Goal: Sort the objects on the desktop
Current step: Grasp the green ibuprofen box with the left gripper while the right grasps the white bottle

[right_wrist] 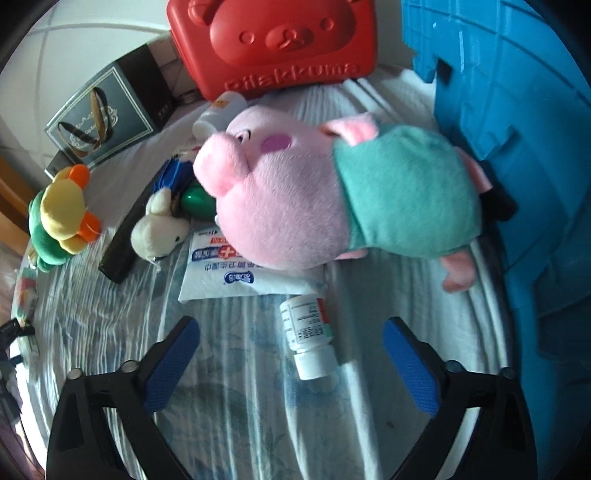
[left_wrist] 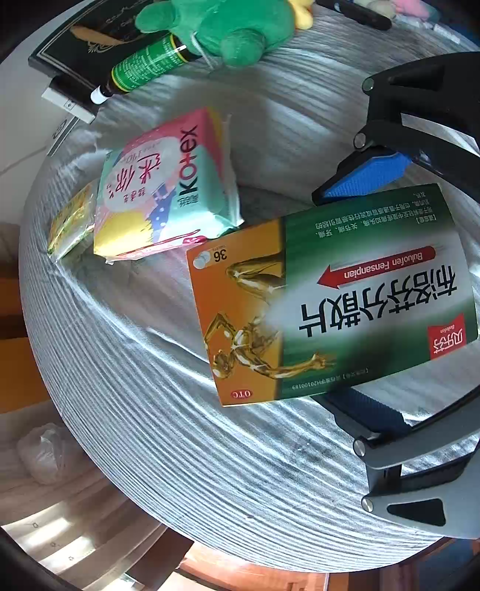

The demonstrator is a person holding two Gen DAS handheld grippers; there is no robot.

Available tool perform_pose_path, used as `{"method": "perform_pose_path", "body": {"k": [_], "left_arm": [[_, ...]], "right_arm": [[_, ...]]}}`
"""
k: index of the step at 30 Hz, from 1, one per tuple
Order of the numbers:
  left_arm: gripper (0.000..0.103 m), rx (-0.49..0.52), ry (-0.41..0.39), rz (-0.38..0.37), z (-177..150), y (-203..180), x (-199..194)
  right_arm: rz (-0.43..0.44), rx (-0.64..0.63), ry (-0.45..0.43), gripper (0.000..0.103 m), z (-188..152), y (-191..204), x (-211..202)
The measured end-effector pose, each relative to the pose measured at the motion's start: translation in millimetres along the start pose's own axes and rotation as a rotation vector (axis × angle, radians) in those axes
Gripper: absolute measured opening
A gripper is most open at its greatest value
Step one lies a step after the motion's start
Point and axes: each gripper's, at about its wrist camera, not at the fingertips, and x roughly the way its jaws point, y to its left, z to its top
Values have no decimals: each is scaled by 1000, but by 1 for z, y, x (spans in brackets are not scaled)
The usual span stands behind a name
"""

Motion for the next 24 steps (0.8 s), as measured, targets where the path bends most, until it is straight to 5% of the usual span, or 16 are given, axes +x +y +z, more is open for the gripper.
{"method": "perform_pose_path", "body": {"k": [2, 7, 11, 13, 14, 24], "left_arm": [[95, 19, -16, -22, -9, 4, -5], [95, 80, -79, -34, -34, 14, -31], [95, 127, -129, -62, -55, 12, -56], [95, 152, -157, -84, -41, 5, -70], [95, 166, -173, -98, -27, -3, -74], [95, 372, -347, -261, -77, -36, -178]], "right_arm": [[-13, -5, 14, 51, -1, -1, 1], [-10, -51, 56, 45, -6, 6, 13], [-56, -59, 106, 28, -8, 8, 30], [-55, -52, 94, 28, -7, 10, 23], [-50, -54, 79, 28, -8, 12, 16], [61, -108, -202, 28, -37, 53, -141]]}}
